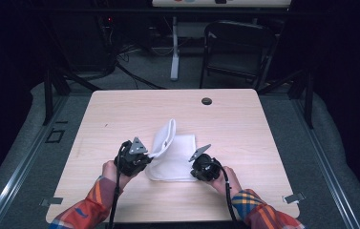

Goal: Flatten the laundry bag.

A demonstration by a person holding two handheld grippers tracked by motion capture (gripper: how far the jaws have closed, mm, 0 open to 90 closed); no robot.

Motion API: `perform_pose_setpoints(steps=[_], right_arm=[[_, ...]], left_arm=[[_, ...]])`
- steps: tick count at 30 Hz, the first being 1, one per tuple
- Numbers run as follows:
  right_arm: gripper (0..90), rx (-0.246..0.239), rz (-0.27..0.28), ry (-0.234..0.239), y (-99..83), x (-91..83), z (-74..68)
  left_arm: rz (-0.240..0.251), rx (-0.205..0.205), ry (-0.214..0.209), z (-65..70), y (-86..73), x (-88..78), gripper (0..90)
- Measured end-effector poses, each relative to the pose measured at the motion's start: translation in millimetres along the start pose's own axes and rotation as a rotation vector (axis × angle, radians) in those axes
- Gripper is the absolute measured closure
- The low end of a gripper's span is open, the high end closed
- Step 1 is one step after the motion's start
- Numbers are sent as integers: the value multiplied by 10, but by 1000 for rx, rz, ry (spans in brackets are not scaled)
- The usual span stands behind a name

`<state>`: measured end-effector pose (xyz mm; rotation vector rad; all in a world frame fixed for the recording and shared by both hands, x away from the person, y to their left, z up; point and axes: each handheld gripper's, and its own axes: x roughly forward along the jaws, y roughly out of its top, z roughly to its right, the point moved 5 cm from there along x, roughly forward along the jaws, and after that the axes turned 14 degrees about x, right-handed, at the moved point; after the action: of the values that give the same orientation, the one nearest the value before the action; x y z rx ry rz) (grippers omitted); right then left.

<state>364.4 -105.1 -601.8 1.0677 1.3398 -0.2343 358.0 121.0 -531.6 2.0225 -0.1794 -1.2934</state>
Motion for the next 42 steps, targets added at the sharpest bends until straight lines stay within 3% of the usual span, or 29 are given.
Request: perform_pose_setpoints(steps=[16,27,42], right_arm=[[900,7,-7,-12,-3,-12,40],[900,4,-21,-21,-10,-30,78],[900,23,-25,-28,-24,-49,129]], left_arm=[[-15,-36,40,-96,-156,-44,858],[-73,-40,28,-116,-238,-18,860],[-101,-83,-9,-134,-358,34,867]])
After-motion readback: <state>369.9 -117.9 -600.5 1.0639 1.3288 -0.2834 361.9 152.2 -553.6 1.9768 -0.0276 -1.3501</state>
